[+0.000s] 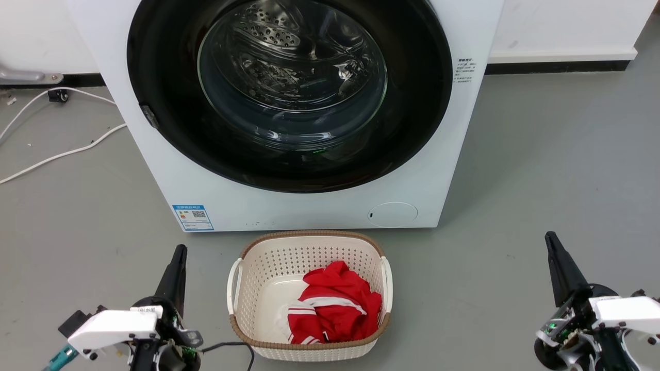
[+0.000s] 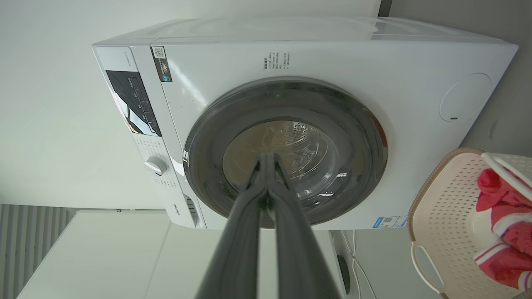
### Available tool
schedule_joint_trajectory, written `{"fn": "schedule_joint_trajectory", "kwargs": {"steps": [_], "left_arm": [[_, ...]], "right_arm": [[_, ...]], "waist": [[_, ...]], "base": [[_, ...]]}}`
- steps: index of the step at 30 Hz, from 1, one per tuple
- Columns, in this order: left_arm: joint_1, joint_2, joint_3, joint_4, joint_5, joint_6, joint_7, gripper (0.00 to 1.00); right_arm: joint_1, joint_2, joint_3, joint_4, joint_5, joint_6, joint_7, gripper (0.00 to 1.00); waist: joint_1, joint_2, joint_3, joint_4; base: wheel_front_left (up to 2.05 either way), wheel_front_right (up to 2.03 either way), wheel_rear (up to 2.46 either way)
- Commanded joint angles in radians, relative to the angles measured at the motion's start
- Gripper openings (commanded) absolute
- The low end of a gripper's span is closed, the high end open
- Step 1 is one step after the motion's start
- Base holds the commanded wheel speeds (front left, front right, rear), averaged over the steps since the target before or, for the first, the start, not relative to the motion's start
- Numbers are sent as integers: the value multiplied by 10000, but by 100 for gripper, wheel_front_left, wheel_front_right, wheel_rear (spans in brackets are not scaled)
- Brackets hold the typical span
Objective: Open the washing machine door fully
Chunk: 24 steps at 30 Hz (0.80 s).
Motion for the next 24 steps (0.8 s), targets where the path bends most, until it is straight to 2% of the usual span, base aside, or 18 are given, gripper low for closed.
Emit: {"fn": "schedule_joint_trajectory", "kwargs": {"steps": [1, 10, 17, 24], "left_arm": [[1, -4, 4, 4, 0, 0, 2, 100], [44, -40, -327, -125, 215, 0, -364, 100], [9, -51, -322, -484, 883, -2, -648, 100], [14, -66, -246, -1079, 2254, -5, -983, 100]], "right_arm": [[0, 4, -4, 4, 0, 0, 0, 100], [185, 32, 143, -283, -271, 1, -381, 100], [250, 43, 201, -573, -915, 1, -656, 100], [307, 56, 313, -1092, -2715, 2, -994, 100]], "waist": [[0, 0, 0, 0], [1, 0, 10, -6], [1, 0, 28, -10], [1, 0, 32, -25]], "base": [[0, 0, 0], [0, 0, 0], [0, 0, 0], [0, 0, 0]]}}
